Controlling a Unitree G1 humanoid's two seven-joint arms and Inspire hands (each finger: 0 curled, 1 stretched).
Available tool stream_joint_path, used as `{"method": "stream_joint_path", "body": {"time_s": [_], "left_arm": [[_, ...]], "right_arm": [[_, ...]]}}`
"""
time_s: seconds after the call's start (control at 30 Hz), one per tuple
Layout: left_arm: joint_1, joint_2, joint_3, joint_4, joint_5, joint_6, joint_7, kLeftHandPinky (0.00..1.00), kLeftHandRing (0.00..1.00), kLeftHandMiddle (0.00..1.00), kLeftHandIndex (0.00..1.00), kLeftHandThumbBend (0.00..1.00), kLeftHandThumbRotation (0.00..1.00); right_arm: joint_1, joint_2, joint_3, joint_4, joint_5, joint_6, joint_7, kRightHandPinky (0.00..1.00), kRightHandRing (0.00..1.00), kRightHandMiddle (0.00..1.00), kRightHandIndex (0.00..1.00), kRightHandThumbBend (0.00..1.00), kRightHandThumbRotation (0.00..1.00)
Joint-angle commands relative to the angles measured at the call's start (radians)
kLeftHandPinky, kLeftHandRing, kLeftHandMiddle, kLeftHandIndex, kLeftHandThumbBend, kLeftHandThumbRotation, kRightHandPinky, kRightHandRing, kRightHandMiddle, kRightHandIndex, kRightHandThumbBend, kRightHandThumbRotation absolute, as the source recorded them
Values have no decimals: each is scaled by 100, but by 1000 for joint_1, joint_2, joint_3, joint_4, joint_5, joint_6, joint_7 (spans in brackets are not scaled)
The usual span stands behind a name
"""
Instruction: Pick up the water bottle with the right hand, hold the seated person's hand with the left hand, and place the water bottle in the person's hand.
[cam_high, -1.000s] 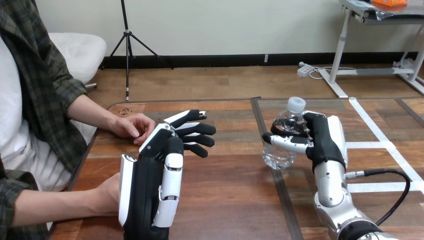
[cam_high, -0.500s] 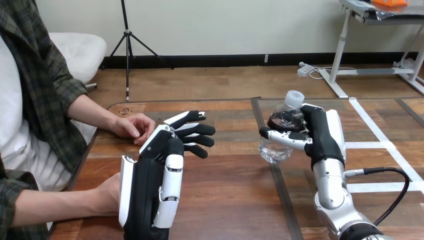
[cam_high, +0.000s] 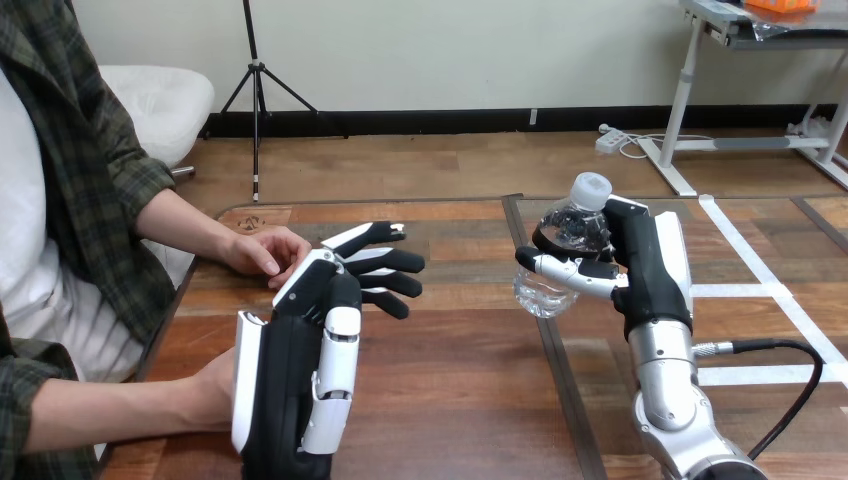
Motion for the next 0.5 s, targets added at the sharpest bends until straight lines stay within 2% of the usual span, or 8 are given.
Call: {"method": "stream_joint_path", "body": {"time_s": [0.0, 0.17, 0.2, 0.3, 0.47], "left_arm": [[9, 15, 20, -20, 0, 1, -16, 43, 56, 63, 70, 11, 93], [7, 43, 49, -43, 3, 28, -41, 44, 57, 65, 71, 8, 81], [7, 46, 53, -45, 4, 32, -44, 44, 58, 65, 71, 9, 73], [15, 54, 73, -69, 15, 68, -48, 44, 59, 66, 71, 13, 61], [29, 98, 92, -114, 6, 131, -87, 46, 61, 68, 71, 19, 44]], "right_arm": [[-24, -29, -1, -86, 17, -74, 27, 39, 43, 48, 49, 75, 0], [3, -26, -1, -113, 26, -118, 58, 38, 42, 48, 48, 75, 0], [6, -25, 0, -116, 25, -124, 60, 38, 42, 47, 48, 75, 0], [22, -25, 4, -130, 22, -151, 69, 37, 42, 47, 48, 75, 0], [47, -23, 11, -158, 15, -186, 83, 37, 41, 47, 48, 75, 0]]}}
